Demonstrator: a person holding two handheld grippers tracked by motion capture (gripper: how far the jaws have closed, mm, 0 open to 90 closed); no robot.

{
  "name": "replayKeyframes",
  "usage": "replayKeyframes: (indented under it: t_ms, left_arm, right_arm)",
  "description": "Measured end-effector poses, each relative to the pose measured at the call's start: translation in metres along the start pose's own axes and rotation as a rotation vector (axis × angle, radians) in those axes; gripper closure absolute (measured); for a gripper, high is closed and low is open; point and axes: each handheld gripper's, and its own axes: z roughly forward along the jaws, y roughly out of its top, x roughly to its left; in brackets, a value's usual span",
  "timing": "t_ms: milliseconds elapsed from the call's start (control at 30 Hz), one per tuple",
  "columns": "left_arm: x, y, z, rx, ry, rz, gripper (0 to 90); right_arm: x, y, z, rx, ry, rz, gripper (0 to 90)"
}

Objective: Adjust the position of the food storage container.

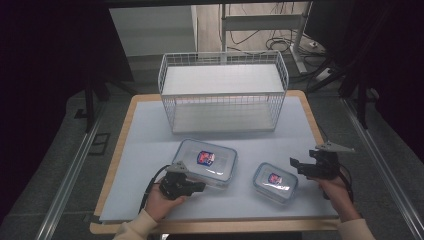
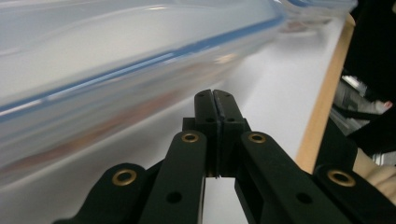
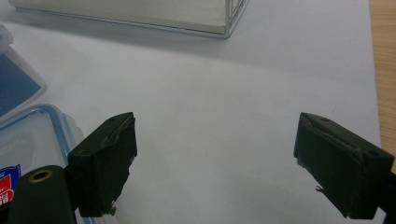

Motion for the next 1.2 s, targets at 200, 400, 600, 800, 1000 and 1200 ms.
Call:
replayKeyframes:
  t_ms: [200, 400, 600, 800, 1000, 1200]
  left_arm:
    - [-0.019, 0.017, 0.017, 0.006, 0.004, 0.062, 90.0]
    - [-0.023, 0.027, 0.037, 0.02, 0.023, 0.059, 90.0]
    - [-0.02, 0.039, 0.054, 0.0, 0.039, 0.015, 90.0]
    - [-0.018, 0.045, 0.06, 0.002, 0.054, 0.018, 90.0]
    - [-0.017, 0.051, 0.065, -0.003, 0.071, 0.006, 90.0]
    - [-0.018, 0.051, 0.063, -0.013, 0.066, 0.004, 90.0]
  right_arm:
    - [0.002, 0.0, 0.0, 0.004, -0.001, -0.007, 13.0]
    - [0.001, 0.001, -0.001, 0.002, 0.002, -0.005, 13.0]
    - [0.0, 0.0, -0.001, 0.002, 0.002, -0.006, 13.0]
    - [0.0, 0.0, -0.001, 0.004, 0.007, -0.008, 13.0]
    - [0.001, 0.0, 0.0, 0.007, 0.006, -0.012, 13.0]
    - [0.001, 0.0, 0.0, 0.007, 0.007, -0.012, 13.0]
